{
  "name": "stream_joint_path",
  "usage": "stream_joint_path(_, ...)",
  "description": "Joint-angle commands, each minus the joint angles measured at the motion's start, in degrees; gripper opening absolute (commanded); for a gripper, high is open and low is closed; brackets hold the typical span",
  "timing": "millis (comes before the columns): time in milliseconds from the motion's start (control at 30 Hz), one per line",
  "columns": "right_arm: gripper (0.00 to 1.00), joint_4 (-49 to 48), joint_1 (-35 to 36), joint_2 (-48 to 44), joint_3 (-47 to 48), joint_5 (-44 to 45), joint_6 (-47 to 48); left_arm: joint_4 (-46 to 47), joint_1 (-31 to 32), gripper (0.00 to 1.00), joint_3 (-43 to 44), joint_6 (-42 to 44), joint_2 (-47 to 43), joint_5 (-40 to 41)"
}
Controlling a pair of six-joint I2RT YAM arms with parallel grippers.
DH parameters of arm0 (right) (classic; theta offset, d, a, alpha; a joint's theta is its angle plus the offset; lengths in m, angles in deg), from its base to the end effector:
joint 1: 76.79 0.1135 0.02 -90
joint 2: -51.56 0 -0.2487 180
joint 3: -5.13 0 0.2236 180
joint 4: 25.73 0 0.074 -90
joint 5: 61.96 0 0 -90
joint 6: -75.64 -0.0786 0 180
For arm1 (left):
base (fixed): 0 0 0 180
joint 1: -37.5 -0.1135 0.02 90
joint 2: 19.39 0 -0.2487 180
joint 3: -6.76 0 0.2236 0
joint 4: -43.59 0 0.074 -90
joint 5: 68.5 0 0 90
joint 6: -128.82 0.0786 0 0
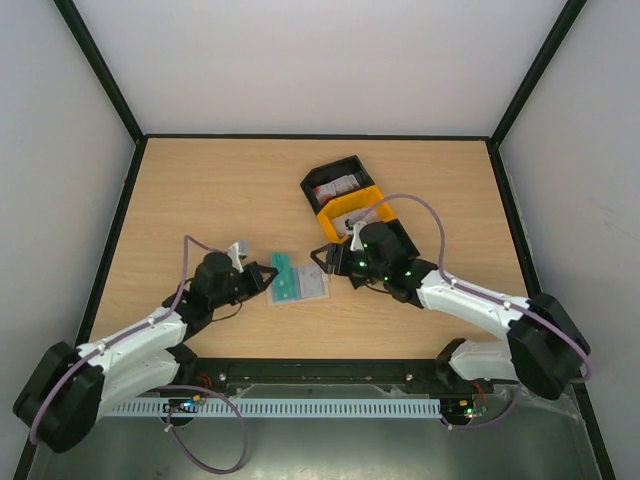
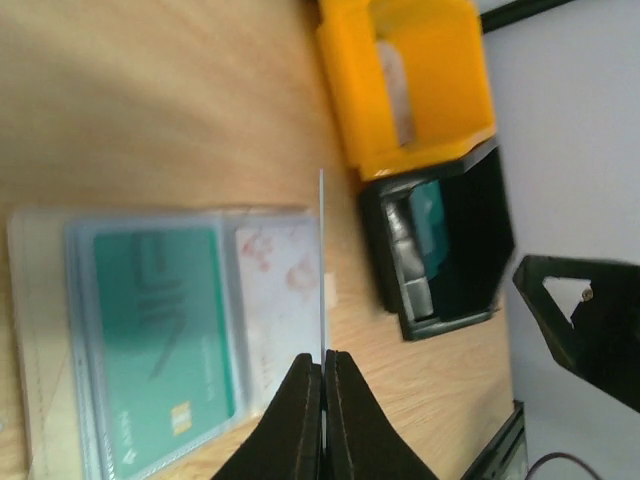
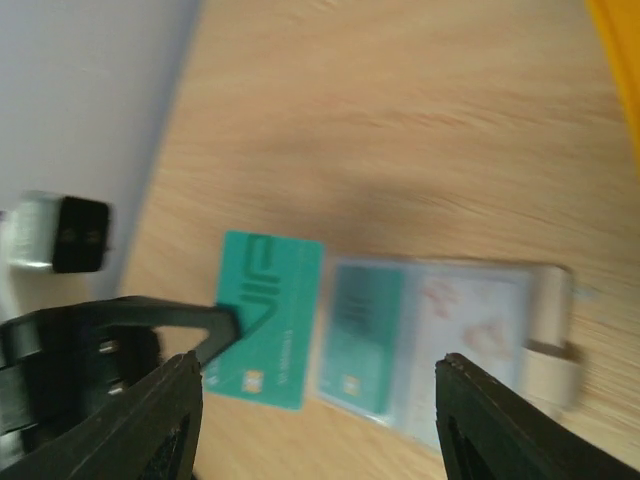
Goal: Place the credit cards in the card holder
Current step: Insert the credit card into the card holder.
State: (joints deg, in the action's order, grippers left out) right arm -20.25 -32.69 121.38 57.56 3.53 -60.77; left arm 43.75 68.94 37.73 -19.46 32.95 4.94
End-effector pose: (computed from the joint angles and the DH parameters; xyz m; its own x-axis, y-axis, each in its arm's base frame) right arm 0.1796 0.2194 0.2236 -0.8499 0.0941 -0.5185 -0.4237 0.4630 0.7785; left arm 0.1722 -0.1315 0.1749 -0.7804 -0.4785 -0.4024 0.1195 0.5176 -0.8472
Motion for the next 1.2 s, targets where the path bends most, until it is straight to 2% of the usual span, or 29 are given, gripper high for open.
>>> stream_joint_path(0, 0.63, 11.20, 0.89, 4.91, 2.26, 6.33, 5.10, 9.34, 4.28, 0.03, -1.90, -2.97, 4.75, 3.89)
stream_joint_path(167, 0.63, 14.80, 4.20, 9.78, 4.07, 13.32, 7.22, 16.27, 7.75, 0.03, -3.36, -4.60, 11.60, 6.08)
stream_joint_path(333, 0.62, 15.38, 4.74, 14.77, 4.57, 12.93, 8.41, 21.21, 9.24, 0.03, -4.53, -5.79, 15.72, 7.66)
stream_joint_path(600, 0.46, 15.48, 6.14, 22.25, 7.58, 13.11, 9.24, 23.02, 10.74, 0.03, -5.93, -6.34, 17.81, 11.97)
stream_joint_path(733, 0.38, 17.03, 6.38, 23.73, 8.67, 14.83, 9.23, 23.88, 10.79, 0.03, -5.82, -6.58, 18.92, 12.59)
stream_joint_path(867, 0.34, 18.70, 6.49, 24.22, 8.98, 16.33, 9.52, 25.61, 10.83, 0.03, -5.97, -7.27, 21.10, 12.80)
stream_joint_path(1167, 0.33, 20.19, 7.12, 25.24, 8.75, 16.92, 9.28, 29.10, 11.09, 0.03, -6.06, -8.95, 26.56, 12.76)
